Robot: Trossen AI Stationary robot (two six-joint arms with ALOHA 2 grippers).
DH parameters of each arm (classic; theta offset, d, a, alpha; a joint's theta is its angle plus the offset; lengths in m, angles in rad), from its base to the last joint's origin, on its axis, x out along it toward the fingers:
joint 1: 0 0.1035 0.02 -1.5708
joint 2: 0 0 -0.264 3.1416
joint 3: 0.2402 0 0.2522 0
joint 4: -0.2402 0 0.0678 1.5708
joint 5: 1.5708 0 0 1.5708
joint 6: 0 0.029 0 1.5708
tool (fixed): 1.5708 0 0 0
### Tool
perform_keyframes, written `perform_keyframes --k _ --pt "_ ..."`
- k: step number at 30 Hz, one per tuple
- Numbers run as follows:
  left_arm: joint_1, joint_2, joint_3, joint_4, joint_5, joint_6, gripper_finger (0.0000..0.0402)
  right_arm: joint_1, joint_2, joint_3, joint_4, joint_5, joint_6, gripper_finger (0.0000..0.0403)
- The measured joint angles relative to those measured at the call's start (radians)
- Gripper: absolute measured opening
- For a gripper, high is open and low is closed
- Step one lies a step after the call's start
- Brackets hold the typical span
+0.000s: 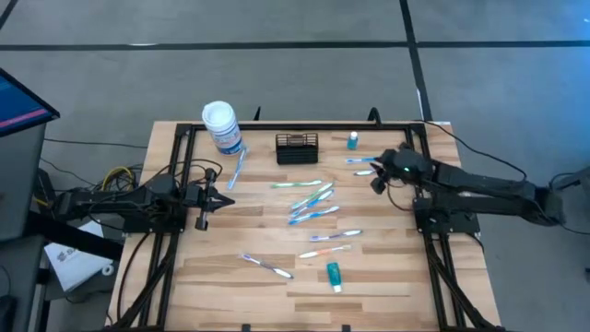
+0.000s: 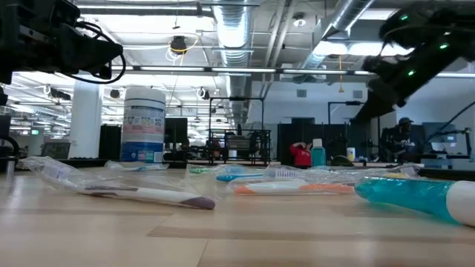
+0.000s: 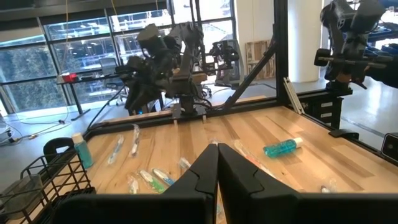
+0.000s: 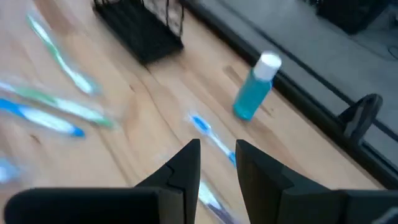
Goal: Pick & Place toothbrushing station
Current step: Put the blue toothbrush into the black wire organizer
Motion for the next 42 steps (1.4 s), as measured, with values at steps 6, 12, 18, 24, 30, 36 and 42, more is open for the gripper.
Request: perform_keyframes --k 6,12,18,24,30,36,42 --pt "0.000 0.000 0.000 0.000 0.000 -0.002 0.0001 -0.078 0.204 0.079 -0.008 -0.109 -0.063 0.0092" --pt "0.000 0.000 0.000 0.000 0.000 -0.002 0.0001 -0.126 0.395 0.151 -0.002 -0.138 -0.140 0.0092" --pt "0.000 0.000 0.000 -0.001 0.000 -0.003 0.0001 -0.143 0.540 0.220 -0.001 -0.164 -0.234 0.0092" --pt "0.000 0.000 0.000 -0.002 0.000 -0.029 0.0001 -0.161 0.635 0.280 -0.014 -0.184 -0.279 0.0092" --pt "0.000 0.000 0.000 -0.002 0.000 -0.037 0.0001 -0.170 0.695 0.299 -0.019 -0.197 -0.287 0.0107" --pt "0.000 0.000 0.000 -0.002 0.000 -0.037 0.0001 -0.194 0.744 0.299 -0.018 -0.187 -0.300 0.0157" --pt "0.000 0.000 0.000 -0.002 0.000 -0.037 0.0001 -0.199 0.758 0.299 -0.012 -0.164 -0.355 0.0192"
